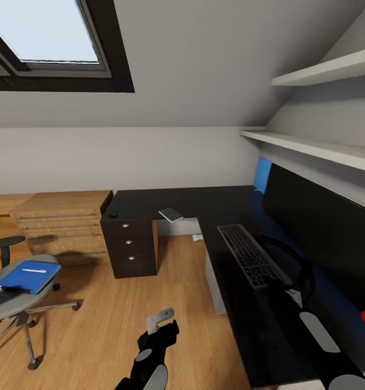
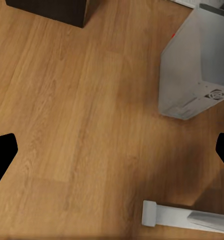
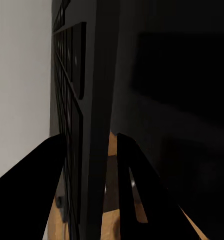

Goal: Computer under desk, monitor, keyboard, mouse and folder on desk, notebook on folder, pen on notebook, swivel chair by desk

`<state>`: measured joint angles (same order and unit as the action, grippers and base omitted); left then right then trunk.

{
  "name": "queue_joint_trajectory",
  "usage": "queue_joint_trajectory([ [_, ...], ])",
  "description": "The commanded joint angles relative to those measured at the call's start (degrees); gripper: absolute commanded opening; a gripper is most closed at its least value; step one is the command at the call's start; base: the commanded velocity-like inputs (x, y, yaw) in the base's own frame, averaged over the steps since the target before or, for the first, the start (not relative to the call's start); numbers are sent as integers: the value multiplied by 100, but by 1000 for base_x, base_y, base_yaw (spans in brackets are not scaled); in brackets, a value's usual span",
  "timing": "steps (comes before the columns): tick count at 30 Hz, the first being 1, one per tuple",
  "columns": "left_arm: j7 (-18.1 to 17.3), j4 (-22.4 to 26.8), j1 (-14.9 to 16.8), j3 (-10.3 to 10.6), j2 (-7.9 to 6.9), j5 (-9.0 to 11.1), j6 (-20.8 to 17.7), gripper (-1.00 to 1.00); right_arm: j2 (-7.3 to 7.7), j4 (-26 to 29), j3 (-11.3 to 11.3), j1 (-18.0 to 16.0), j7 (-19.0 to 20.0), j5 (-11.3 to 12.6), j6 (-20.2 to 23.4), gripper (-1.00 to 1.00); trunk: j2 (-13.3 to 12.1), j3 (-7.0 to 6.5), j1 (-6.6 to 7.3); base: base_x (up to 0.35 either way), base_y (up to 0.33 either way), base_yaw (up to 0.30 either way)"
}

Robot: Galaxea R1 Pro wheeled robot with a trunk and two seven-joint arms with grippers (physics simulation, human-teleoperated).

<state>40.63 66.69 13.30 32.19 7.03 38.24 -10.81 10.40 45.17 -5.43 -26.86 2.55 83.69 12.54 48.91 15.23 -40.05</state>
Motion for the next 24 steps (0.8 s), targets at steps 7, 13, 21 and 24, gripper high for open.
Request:
queue_joint_trajectory([
  [7,35,271,2,-20,-33,49,-32,100,-6,-12,-11,-7,-38,26,16,-100,46,26,-22,-12,-6,0],
  [13,33,407,2,-28,-124,65,-35,100,-11,-16,-11,-12,-226,19,12,-100,287,133,-154,-1,0,0],
  [21,33,429,1,-22,-131,89,-36,100,-11,-15,-11,-13,-253,18,-179,-100,608,277,-330,0,0,0],
  [24,33,424,2,-21,-131,191,-36,100,-11,-16,-7,-13,-254,22,-285,-100,728,331,-396,0,0,0],
])
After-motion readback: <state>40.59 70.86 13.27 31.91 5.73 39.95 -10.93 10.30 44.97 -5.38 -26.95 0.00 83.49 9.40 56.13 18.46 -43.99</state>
